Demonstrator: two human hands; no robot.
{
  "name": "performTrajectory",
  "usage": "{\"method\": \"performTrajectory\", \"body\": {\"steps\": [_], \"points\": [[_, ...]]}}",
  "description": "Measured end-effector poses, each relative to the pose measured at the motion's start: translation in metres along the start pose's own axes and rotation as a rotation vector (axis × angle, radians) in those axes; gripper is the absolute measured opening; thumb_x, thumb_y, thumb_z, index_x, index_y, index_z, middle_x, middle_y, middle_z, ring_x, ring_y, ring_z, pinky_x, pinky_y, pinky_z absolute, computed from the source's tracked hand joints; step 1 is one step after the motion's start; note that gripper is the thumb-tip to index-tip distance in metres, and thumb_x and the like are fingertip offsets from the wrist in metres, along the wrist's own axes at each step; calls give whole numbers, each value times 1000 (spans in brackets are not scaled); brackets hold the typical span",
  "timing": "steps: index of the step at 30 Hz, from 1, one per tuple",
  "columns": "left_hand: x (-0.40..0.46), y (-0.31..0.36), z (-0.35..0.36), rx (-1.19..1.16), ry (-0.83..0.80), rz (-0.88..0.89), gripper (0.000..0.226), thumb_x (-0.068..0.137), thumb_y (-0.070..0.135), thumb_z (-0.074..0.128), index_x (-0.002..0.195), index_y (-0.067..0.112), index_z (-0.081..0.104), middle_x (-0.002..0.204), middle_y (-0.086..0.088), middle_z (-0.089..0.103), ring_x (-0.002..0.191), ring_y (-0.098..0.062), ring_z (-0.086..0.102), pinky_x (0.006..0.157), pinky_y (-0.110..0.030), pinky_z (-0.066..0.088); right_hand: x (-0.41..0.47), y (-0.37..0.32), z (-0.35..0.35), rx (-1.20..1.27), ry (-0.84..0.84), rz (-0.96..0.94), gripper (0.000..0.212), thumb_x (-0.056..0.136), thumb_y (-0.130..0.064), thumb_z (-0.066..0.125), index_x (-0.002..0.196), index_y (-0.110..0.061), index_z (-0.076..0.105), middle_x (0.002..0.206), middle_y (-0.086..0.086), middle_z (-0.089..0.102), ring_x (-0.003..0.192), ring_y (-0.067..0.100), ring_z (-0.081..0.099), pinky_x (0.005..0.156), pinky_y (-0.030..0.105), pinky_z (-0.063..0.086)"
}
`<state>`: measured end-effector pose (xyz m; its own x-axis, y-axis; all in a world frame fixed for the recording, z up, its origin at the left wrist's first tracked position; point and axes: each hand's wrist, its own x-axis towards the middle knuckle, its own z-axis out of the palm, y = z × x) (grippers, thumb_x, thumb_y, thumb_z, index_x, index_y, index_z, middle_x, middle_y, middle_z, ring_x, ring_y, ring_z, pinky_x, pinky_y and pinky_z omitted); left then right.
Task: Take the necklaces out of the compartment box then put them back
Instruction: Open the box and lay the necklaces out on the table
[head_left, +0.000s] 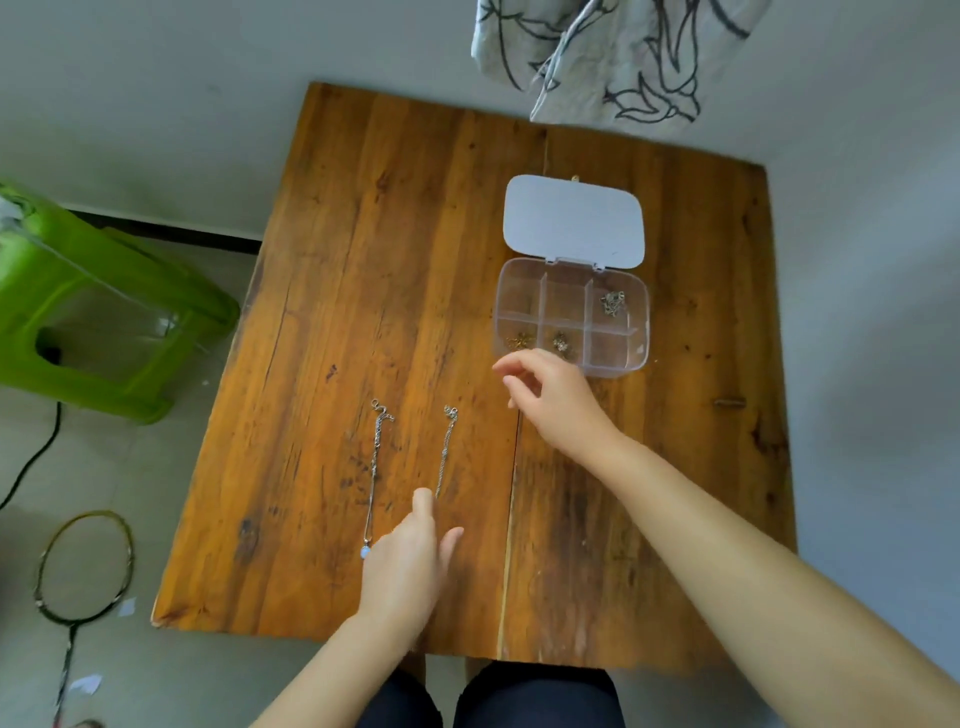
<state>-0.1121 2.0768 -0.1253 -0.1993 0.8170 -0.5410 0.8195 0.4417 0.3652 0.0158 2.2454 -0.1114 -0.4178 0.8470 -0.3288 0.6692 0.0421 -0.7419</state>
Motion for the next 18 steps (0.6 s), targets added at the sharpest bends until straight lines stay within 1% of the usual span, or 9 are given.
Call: {"method": "performTrajectory", "body": {"steps": [2, 4, 6, 8, 10, 12, 13, 15, 18], "points": [[18, 21, -10, -44, 125, 140, 29, 89, 31, 56, 109, 13, 47, 79, 0, 63, 62, -16, 61, 53, -20, 39, 4, 13, -33, -5, 105, 22, 20, 94, -8, 49, 105, -10, 65, 99, 3, 62, 69, 6, 57, 67, 11, 45], [44, 44, -17, -58, 232, 289, 28, 84, 20, 65, 106, 7, 53, 87, -10, 64, 70, -27, 64, 51, -28, 42, 17, 34, -64, -99, 169, 84, 21, 94, -8, 48, 106, -10, 65, 105, 5, 65, 82, 14, 60, 75, 22, 45], [76, 65, -27, -35, 266, 337, 35, 85, 15, 62, 116, 6, 52, 103, -15, 57, 84, -33, 59, 55, -34, 44, 37, 56, -90, -294, 161, 173, 25, 94, -11, 47, 111, -12, 64, 114, 5, 66, 99, 22, 61, 82, 30, 48], [106, 80, -35, 0, 305, 328, 39, 85, 16, 60, 121, 8, 50, 110, -17, 50, 91, -35, 53, 57, -37, 43, 58, 70, -105, -496, 118, 202, 29, 95, -11, 44, 117, -13, 62, 121, 7, 64, 108, 27, 60, 87, 36, 51], [129, 87, -39, 57, 336, 316, 33, 84, 19, 61, 115, 8, 54, 108, -17, 47, 93, -34, 50, 54, -34, 37, 76, 75, -108, -667, 81, 114, 30, 93, -8, 45, 118, -13, 62, 119, 10, 66, 103, 30, 62, 82, 40, 53], [141, 85, -40, 99, 342, 309, 26, 85, 24, 61, 104, 7, 59, 105, -16, 47, 94, -32, 49, 54, -33, 36, 89, 77, -106, -865, 35, -14, 30, 90, -2, 49, 115, -11, 63, 109, 13, 68, 93, 32, 64, 71, 36, 54], [144, 82, -39, 107, 341, 310, 24, 85, 27, 61, 100, 7, 61, 103, -15, 48, 94, -31, 49, 55, -34, 39, 94, 77, -105, -963, 6, -61, 29, 88, 0, 50, 112, -10, 63, 104, 13, 68, 90, 33, 64, 67, 35, 52], [146, 78, -37, 101, 349, 319, 23, 85, 31, 61, 95, 10, 65, 99, -12, 50, 91, -28, 50, 56, -35, 45, 98, 74, -103, -1128, -73, -101, 26, 85, 2, 52, 108, -7, 62, 100, 13, 67, 91, 34, 63, 64, 33, 45], [149, 75, -35, 84, 352, 312, 23, 84, 33, 62, 93, 13, 66, 97, -10, 52, 90, -27, 50, 58, -39, 52, 99, 71, -100, -1252, -178, -88, 23, 82, 6, 54, 102, -4, 59, 103, 13, 66, 97, 35, 62, 64, 33, 39]]}}
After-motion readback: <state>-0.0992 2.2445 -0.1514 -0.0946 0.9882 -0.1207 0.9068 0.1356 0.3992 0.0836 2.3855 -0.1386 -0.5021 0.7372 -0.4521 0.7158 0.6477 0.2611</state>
